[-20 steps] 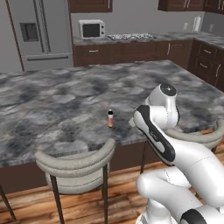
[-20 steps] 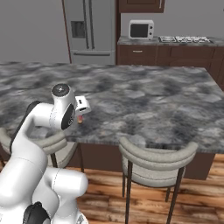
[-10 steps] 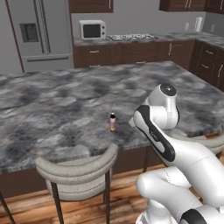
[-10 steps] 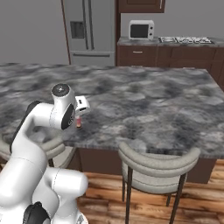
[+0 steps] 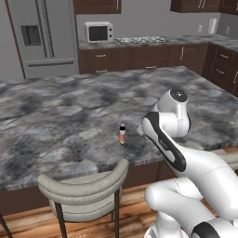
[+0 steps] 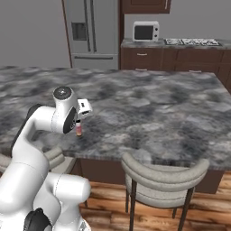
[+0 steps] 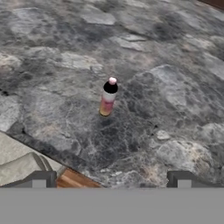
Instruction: Place the large bottle from the dining counter next to the other large bottle outside the sink, and place the small bottle from the dining counter next to the other small bottle inside the sink.
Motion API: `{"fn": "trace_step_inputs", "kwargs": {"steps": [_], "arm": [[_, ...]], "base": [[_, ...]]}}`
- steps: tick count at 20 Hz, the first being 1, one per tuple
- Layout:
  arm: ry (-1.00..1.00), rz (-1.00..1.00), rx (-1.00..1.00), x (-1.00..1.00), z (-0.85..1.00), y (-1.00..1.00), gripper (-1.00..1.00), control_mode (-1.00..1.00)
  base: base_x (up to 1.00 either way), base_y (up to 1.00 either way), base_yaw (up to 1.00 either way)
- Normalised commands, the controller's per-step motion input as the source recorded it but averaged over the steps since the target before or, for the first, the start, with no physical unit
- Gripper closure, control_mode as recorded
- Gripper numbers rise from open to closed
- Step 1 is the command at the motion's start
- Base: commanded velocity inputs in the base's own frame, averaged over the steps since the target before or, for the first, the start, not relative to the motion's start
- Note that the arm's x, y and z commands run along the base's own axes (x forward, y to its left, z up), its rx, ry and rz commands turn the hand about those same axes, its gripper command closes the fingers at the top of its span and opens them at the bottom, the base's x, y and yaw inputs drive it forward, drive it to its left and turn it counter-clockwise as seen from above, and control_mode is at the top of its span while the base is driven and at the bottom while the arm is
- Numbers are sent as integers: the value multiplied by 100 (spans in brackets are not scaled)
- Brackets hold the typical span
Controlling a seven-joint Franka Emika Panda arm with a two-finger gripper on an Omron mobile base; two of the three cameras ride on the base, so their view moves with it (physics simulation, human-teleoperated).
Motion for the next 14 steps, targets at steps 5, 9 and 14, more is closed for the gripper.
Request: {"fn": "trace_step_inputs", "kwargs": {"steps": [5, 9, 14], "arm": [[0, 0, 0, 0, 0, 0, -100, 100], [0, 0, 0, 0, 0, 0, -100, 100], [0, 0, 0, 0, 0, 0, -100, 100]], "base": [[30, 14, 0], [30, 10, 0], [30, 7, 0]]}}
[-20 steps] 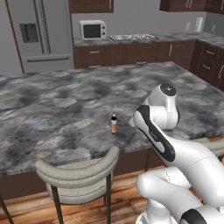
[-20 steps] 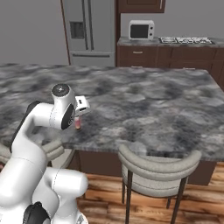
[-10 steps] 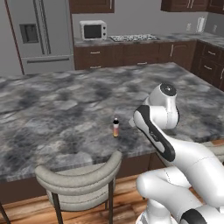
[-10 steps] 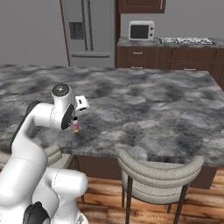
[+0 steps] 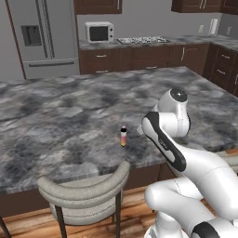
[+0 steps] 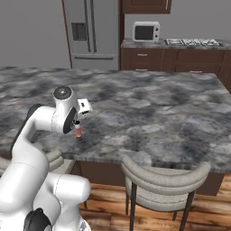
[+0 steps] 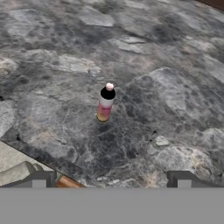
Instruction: Place the large bottle from the dining counter next to the other large bottle outside the sink, and place the small bottle from the dining counter next to the other small bottle inside the sink.
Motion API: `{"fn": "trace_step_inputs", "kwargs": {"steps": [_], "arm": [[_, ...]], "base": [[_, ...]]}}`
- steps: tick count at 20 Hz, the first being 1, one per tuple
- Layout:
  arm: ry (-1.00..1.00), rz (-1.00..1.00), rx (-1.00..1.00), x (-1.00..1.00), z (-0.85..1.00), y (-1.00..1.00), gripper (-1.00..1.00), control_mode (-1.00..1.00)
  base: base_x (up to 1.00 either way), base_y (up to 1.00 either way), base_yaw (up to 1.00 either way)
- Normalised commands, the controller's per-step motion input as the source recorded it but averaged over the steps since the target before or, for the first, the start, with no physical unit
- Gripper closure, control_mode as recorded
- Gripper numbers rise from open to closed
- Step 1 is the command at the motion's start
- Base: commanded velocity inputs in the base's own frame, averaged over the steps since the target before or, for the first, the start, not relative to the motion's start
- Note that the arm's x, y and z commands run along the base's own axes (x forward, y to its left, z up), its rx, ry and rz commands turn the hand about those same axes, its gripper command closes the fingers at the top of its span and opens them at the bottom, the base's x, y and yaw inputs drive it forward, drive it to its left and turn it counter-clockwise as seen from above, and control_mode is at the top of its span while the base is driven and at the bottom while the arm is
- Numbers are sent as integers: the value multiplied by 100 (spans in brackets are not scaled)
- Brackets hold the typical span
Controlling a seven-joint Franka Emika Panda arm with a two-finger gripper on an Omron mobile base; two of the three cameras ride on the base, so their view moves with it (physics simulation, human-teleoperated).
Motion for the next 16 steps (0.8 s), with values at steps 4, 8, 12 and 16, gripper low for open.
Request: {"fn": "trace_step_inputs", "kwargs": {"steps": [4, 8, 12, 16], "arm": [[0, 0, 0, 0, 0, 0, -100, 100], [0, 0, 0, 0, 0, 0, -100, 100], [0, 0, 0, 0, 0, 0, -100, 100], [0, 0, 0, 0, 0, 0, -100, 100]], "base": [[31, 6, 0], [13, 1, 0], [0, 0, 0], [0, 0, 0]]}}
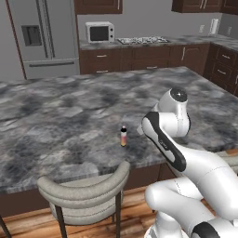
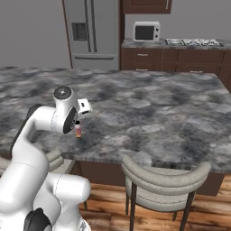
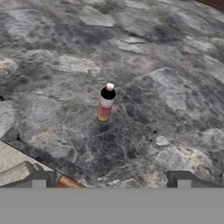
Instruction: Place the large bottle from the dining counter next to the other large bottle outside the sink, and place the small bottle from the dining counter next to the other small bottle inside the sink.
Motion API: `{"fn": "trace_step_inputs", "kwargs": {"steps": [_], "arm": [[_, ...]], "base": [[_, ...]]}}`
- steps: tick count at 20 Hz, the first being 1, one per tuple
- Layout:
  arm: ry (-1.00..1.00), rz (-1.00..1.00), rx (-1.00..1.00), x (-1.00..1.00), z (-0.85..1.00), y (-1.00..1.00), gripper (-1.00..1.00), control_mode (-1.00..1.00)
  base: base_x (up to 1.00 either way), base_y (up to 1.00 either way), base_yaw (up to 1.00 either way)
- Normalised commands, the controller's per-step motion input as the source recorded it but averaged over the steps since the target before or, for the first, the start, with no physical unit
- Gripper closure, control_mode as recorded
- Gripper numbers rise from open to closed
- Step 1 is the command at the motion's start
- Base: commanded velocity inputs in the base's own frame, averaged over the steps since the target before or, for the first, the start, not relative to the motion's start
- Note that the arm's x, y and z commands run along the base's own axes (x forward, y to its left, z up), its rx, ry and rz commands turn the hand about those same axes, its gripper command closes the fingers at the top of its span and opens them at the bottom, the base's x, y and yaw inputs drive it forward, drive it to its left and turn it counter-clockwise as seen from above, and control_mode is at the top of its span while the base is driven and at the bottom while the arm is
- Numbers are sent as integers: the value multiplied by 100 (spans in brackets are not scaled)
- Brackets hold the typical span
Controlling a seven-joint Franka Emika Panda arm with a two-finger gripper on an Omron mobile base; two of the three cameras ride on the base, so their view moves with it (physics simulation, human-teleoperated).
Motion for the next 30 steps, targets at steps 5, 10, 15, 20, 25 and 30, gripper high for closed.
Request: {"fn": "trace_step_inputs", "kwargs": {"steps": [5, 10, 15, 20, 25, 30], "arm": [[0, -1, 0, 0, 0, 0, -100, -100], [0, -15, 1, -4, 0, 6, -100, -100], [0, -17, 5, -19, 0, 17, -100, -100], [0, 0, 18, -31, 0, 8, -100, -100], [0, 0, 11, -15, -5, 7, -100, -100], [0, 0, 0, -5, 0, 15, -100, -100]], "base": [[0, 0, 0], [0, 0, 0], [0, 0, 0], [0, 0, 0], [0, 0, 0], [0, 0, 0]]}}
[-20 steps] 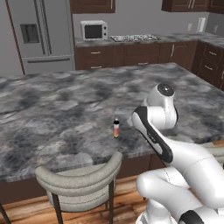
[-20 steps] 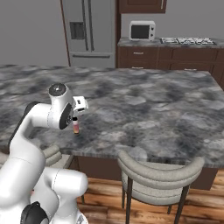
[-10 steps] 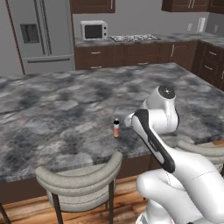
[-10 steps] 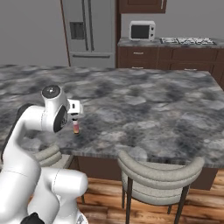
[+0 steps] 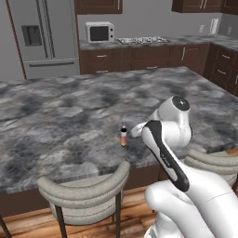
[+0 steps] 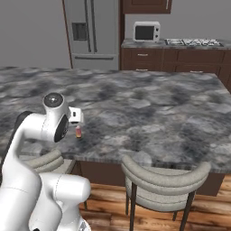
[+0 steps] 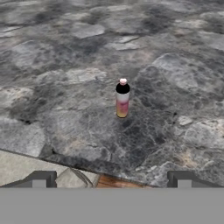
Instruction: Place the large bottle from the dining counter next to the other large bottle outside the sink, and place the small bottle from the dining counter next to the other small bottle inside the sink.
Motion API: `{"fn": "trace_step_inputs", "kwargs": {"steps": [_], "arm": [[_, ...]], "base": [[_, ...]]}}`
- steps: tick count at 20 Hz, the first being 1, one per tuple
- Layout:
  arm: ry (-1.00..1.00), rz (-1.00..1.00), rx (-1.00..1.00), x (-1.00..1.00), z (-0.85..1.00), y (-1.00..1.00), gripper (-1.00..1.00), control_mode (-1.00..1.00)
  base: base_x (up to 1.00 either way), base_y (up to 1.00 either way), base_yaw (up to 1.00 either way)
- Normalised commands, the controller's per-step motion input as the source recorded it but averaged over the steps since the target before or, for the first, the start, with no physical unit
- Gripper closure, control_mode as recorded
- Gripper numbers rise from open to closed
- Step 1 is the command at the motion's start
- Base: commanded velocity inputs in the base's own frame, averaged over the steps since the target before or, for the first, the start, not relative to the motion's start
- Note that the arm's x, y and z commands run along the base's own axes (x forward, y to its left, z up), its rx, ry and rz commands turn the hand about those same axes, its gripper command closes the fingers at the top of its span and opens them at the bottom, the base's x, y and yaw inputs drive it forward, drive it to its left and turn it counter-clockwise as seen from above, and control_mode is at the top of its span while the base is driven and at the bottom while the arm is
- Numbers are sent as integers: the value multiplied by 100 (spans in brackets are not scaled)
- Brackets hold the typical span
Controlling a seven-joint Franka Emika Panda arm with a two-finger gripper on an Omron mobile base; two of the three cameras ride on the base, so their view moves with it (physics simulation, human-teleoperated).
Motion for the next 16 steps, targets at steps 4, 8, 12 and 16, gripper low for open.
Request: {"fn": "trace_step_inputs", "kwargs": {"steps": [4, 8, 12, 16], "arm": [[0, -2, 0, 0, 0, 14, -100, -100], [-1, -7, 0, 0, 0, 5, -100, -100], [0, -10, -3, 0, 0, 0, -100, -100], [0, -8, 0, 0, 0, 0, -100, -100]], "base": [[0, 0, 0], [0, 0, 0], [0, 0, 0], [0, 0, 0]]}}
